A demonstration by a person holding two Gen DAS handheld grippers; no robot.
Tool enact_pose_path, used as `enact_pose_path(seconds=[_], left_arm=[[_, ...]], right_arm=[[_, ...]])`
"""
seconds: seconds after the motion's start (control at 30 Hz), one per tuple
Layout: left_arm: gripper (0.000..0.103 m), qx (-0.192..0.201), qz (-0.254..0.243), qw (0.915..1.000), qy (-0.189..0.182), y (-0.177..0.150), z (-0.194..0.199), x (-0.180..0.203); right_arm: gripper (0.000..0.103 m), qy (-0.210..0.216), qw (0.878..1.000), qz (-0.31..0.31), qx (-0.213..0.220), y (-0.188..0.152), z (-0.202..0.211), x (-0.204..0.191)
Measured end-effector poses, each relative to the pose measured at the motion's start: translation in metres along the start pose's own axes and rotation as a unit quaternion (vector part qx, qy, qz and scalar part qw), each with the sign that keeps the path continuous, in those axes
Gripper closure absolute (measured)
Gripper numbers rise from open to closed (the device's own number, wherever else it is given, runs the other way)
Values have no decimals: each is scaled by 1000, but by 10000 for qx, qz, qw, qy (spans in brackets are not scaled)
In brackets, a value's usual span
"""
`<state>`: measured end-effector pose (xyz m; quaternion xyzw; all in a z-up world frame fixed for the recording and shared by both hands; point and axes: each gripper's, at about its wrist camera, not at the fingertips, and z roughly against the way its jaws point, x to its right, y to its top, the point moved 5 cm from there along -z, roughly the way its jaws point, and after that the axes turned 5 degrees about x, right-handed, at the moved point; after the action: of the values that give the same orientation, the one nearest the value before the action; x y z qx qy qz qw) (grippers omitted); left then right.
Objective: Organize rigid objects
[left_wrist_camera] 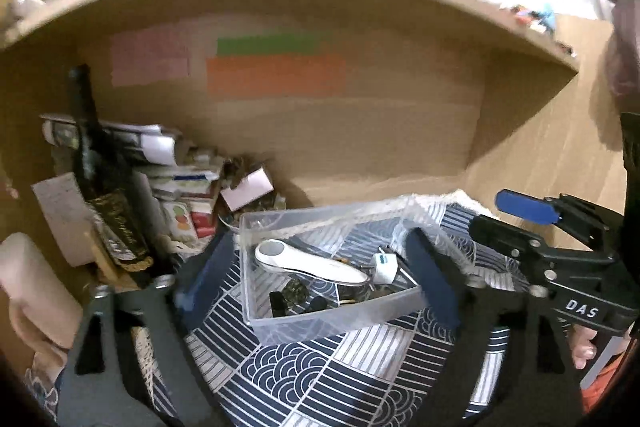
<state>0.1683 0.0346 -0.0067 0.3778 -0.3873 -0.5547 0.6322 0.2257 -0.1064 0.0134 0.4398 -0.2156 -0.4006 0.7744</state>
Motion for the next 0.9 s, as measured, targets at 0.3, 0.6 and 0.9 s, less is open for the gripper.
enact_pose_path(seconds=[0.3, 0.6, 0.9], left_arm=[[1, 371, -134, 9992, 73, -4, 53, 14], [1, 581, -135, 9982, 66, -7, 79, 20], [0, 662, -190, 9976, 45, -10, 88, 25]], right_arm=[[18, -147, 9980, -98, 609, -2, 56, -7], [9, -237, 9960, -220, 836, -12, 81, -10], [6, -241, 9953, -281, 893, -16, 92, -11]])
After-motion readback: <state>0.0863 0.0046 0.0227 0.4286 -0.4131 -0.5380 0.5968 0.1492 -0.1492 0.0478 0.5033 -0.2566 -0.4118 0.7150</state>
